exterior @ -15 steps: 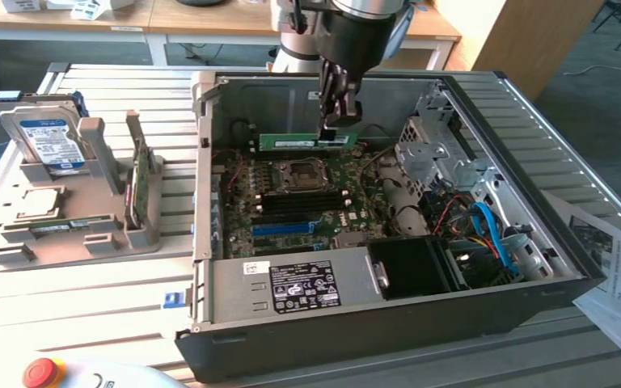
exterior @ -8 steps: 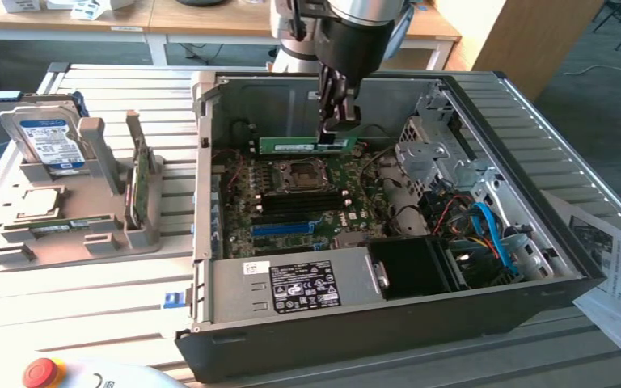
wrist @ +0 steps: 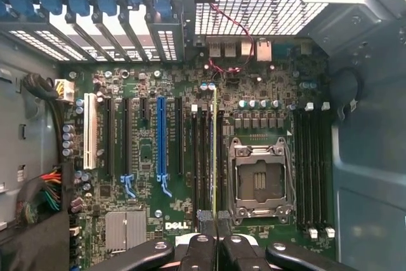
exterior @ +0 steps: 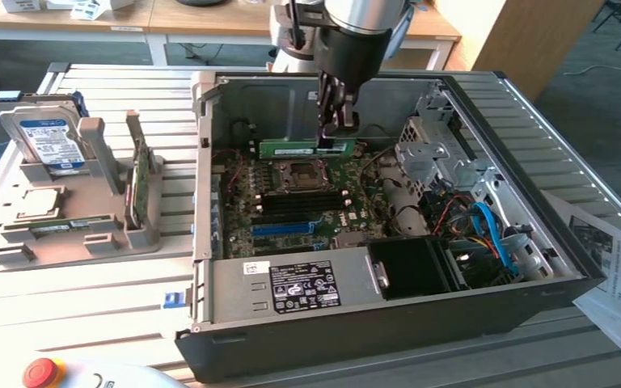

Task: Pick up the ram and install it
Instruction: 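Insert the ram into the slot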

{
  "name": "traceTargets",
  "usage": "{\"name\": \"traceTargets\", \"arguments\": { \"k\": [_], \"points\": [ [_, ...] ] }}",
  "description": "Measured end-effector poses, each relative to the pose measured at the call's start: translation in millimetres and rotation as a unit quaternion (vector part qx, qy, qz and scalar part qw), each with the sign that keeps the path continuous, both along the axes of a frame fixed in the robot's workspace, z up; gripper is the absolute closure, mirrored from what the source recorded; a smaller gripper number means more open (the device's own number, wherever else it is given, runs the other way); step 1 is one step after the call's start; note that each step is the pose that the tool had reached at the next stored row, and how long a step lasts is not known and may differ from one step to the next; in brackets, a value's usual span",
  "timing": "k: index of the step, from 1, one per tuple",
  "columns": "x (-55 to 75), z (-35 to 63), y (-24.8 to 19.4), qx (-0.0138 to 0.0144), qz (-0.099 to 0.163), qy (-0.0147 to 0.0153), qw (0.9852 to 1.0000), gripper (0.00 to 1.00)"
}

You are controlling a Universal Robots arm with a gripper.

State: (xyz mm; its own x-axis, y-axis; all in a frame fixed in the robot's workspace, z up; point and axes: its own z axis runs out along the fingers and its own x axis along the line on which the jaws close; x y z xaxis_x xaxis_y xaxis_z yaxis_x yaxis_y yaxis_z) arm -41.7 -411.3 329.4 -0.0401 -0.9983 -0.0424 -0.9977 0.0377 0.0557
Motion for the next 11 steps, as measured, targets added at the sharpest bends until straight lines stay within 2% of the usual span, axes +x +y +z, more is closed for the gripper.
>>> {"name": "traceTargets", "arguments": {
  "k": [11],
  "points": [
    [0.0,-13.1,0.0,0.0000,0.000,0.0000,1.0000,0.88]
  ]
}}
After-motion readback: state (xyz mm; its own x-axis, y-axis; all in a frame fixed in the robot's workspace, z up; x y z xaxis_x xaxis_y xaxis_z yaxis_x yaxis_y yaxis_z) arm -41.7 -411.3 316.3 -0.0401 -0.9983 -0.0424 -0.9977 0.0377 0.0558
